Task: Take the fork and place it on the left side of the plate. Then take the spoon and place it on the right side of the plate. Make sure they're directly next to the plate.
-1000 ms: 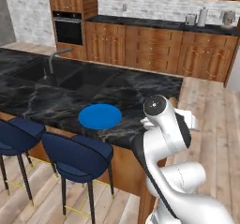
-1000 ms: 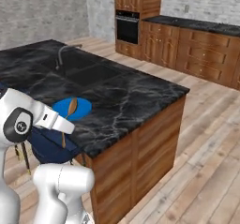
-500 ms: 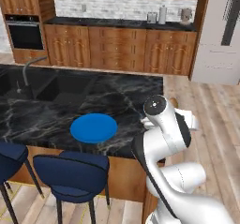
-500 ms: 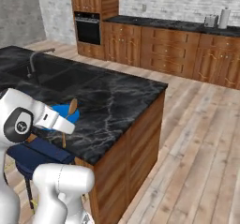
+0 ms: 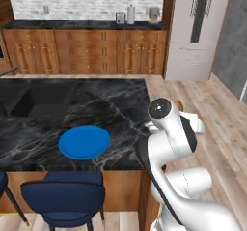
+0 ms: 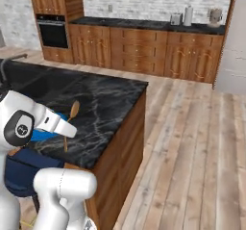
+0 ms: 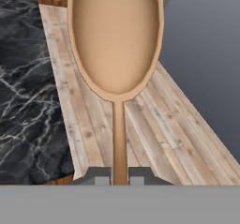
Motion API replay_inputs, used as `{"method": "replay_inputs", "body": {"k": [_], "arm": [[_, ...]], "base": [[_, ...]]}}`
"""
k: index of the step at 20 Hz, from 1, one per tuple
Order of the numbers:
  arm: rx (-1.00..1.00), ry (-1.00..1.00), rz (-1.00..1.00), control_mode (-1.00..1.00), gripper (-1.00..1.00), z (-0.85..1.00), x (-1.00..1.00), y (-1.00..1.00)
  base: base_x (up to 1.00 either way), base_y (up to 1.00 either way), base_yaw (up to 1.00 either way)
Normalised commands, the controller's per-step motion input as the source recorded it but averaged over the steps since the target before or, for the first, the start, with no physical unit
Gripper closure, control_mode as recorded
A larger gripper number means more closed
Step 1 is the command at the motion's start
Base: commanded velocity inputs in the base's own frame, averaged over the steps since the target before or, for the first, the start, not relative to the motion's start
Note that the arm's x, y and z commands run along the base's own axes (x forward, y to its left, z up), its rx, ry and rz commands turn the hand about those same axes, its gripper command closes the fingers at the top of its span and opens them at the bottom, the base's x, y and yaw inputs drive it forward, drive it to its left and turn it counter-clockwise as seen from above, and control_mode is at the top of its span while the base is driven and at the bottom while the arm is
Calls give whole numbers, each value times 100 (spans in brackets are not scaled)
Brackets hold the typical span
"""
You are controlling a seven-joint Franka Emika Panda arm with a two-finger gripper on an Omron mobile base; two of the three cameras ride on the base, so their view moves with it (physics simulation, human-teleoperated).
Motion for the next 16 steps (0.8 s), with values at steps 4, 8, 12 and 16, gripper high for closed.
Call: {"method": "replay_inputs", "body": {"k": [4, 8, 12, 16], "arm": [[0, 0, 0, 100, 100, 0, 0, 0], [0, 0, 0, 100, 100, 0, 0, 0], [0, 0, -10, -100, 100, 0, 0, 14], [0, 0, -31, -100, 100, 0, 0, 51]], "base": [[0, 38, -39], [0, 43, -39], [0, 38, -29], [0, 0, 0]]}}
